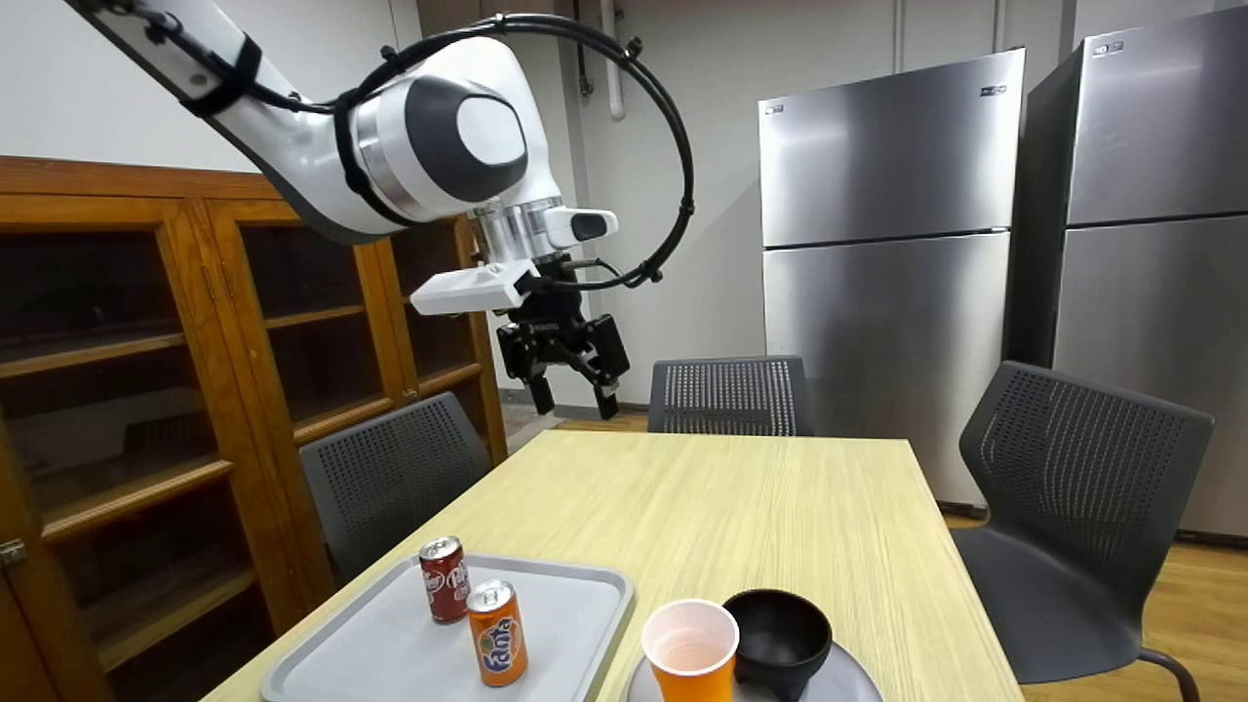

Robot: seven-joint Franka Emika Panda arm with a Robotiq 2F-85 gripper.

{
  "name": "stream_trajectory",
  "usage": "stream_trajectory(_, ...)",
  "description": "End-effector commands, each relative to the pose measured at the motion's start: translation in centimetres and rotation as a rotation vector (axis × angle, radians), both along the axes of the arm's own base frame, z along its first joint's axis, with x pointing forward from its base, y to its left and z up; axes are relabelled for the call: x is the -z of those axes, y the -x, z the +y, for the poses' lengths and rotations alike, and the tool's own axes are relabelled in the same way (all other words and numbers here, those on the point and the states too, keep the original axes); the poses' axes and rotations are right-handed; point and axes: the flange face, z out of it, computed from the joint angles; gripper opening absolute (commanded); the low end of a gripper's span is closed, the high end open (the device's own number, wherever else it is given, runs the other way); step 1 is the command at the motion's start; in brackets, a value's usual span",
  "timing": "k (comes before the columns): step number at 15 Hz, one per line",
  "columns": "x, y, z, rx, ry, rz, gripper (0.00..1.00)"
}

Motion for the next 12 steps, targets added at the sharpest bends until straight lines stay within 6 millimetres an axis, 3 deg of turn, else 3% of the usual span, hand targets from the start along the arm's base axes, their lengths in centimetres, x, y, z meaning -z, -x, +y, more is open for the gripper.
stream_trajectory(1, 1.3, -2.3, -2.7, 0.067, 0.012, 0.006, 1.0)
stream_trajectory(12, 6.2, -5.9, -8.1, 0.168, 0.003, 0.039, 1.0)
